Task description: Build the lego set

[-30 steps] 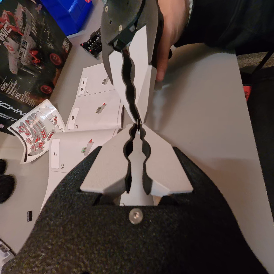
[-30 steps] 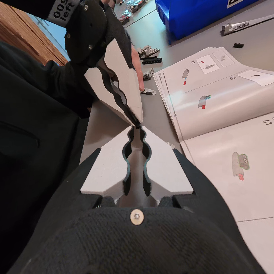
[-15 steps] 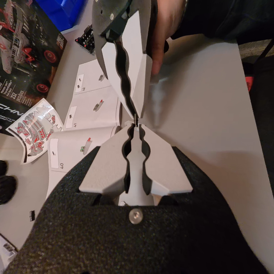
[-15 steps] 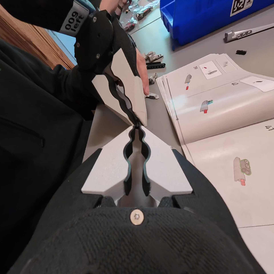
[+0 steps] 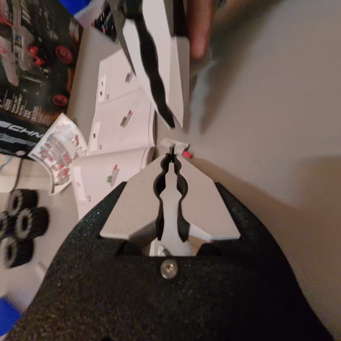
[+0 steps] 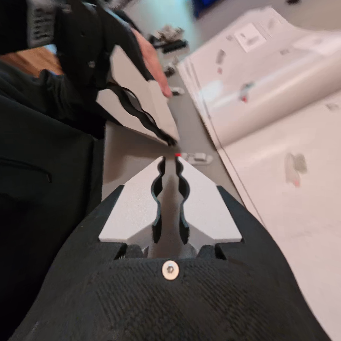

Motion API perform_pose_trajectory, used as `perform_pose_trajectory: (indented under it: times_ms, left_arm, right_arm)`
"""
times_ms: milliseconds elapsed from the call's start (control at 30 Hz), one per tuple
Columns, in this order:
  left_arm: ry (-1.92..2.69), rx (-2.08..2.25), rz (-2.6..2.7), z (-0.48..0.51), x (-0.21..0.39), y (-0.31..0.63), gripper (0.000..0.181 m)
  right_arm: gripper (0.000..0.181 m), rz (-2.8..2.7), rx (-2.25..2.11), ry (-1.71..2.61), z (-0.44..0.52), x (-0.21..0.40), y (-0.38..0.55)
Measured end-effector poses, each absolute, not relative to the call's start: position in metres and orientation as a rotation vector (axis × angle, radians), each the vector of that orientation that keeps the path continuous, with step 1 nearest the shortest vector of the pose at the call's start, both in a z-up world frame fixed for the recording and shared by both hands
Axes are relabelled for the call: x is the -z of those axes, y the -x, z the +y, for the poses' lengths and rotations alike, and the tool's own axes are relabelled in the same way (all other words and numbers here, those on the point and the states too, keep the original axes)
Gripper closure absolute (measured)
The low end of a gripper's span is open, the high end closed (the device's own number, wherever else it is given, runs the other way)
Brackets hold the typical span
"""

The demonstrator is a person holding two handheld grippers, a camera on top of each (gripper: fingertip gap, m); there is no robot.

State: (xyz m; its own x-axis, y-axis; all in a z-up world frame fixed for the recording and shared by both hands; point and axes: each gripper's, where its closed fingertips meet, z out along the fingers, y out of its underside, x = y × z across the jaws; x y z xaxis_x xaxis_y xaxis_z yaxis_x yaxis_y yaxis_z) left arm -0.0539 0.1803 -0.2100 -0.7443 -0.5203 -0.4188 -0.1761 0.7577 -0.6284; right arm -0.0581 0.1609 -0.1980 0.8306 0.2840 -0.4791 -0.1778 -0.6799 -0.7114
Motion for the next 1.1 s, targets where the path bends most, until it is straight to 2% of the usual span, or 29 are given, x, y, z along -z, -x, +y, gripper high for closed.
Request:
perform_pose_trajectory:
  times_ms: [33,267,500,633,733,1100]
  left_arm:
    - [0.510,0.695,2.361,0.185,0.214,0.052,0.179]
    - [0.539,0.666,2.394,0.179,0.228,0.050,0.179]
    - [0.548,0.746,2.402,0.162,0.228,0.054,0.179]
    - [0.572,0.723,2.358,0.173,0.222,0.050,0.179]
    - [0.617,0.873,2.290,0.166,0.208,0.046,0.179]
    - [0.734,0.921,2.329,0.162,0.225,0.042,0.179]
  right_arm:
    - [0.165,0.001,-0.693,2.255,0.157,0.205,0.047]
    - [0.161,0.264,-0.800,2.252,0.159,0.218,0.038]
    - [0.174,0.261,-0.771,2.284,0.167,0.225,0.045]
    - [0.163,0.249,-0.786,2.285,0.161,0.221,0.044]
    - [0.152,0.267,-0.737,2.276,0.158,0.218,0.033]
    - [0.155,0.275,-0.770,2.262,0.158,0.218,0.033]
